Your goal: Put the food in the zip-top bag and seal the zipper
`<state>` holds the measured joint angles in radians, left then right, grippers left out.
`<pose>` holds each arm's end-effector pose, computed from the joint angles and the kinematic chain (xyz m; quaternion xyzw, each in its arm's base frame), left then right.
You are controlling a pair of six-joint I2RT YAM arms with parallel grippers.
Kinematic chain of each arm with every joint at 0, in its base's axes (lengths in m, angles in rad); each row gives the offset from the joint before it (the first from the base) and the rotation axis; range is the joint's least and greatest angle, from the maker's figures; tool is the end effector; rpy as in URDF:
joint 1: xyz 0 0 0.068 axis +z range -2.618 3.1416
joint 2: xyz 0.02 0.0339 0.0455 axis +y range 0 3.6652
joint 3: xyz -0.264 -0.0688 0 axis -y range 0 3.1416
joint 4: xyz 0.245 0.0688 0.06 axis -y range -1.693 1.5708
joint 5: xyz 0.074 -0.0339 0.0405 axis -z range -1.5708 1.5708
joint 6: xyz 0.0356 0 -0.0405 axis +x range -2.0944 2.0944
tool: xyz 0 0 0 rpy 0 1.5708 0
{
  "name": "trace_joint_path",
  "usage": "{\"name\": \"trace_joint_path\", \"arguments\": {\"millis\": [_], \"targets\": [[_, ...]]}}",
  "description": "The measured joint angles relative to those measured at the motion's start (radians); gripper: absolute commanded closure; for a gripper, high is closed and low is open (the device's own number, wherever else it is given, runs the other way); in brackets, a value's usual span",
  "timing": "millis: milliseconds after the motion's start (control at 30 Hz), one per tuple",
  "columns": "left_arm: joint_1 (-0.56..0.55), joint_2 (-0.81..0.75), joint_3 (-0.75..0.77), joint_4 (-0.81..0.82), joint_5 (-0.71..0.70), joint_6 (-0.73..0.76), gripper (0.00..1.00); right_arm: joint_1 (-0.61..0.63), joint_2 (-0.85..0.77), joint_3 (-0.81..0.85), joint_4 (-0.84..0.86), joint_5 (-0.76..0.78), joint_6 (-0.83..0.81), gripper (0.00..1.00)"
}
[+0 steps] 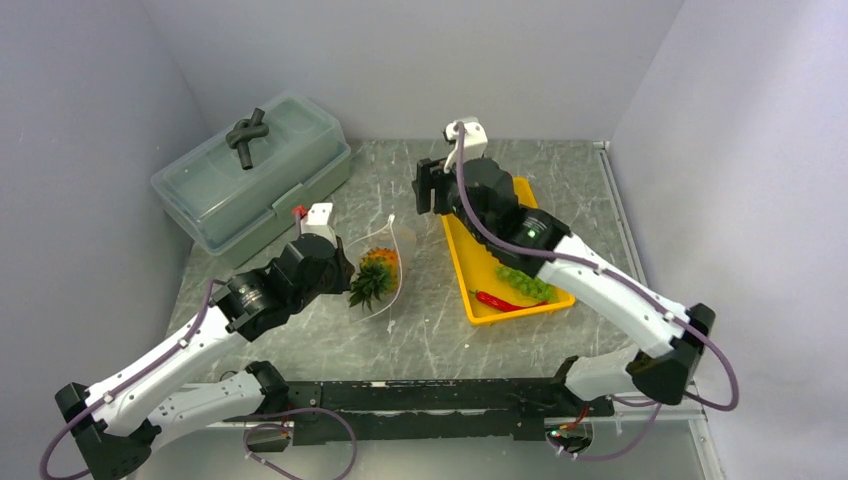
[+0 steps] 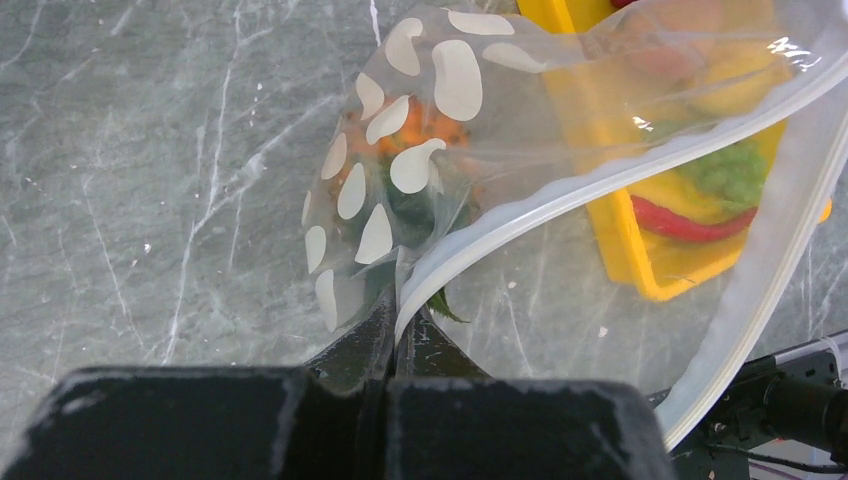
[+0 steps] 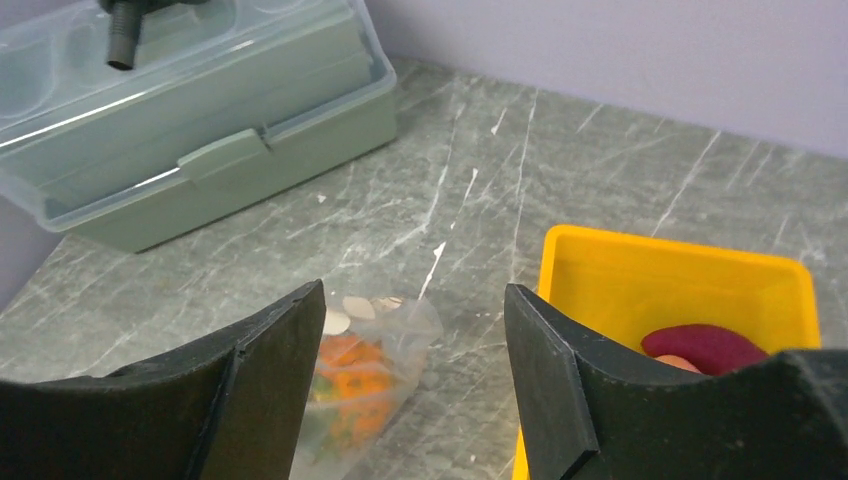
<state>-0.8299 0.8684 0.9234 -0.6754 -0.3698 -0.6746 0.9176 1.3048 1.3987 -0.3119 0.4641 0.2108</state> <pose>0.1296 -0.1226 0.3261 -0.0161 0.8779 -0.1879 0.4401 0.1902 0.2224 0.4280 -0.1276 0.7619 0.1742 0.6107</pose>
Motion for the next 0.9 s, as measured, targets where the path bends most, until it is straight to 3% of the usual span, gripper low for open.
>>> {"name": "trace_joint_path", "arguments": {"millis": [400,900], "targets": [[0.0,-0.015,-0.005,0.021,0.056,0.036,1.0,-0.243,0.31,0.086,-0.101,-0.306,0.24,0.19],[0.0,-0.018,-0.005,0.021,0.059,0.053,1.0,-0.267,0.479,0.048,-0.08,-0.539,0.362,0.15]]}}
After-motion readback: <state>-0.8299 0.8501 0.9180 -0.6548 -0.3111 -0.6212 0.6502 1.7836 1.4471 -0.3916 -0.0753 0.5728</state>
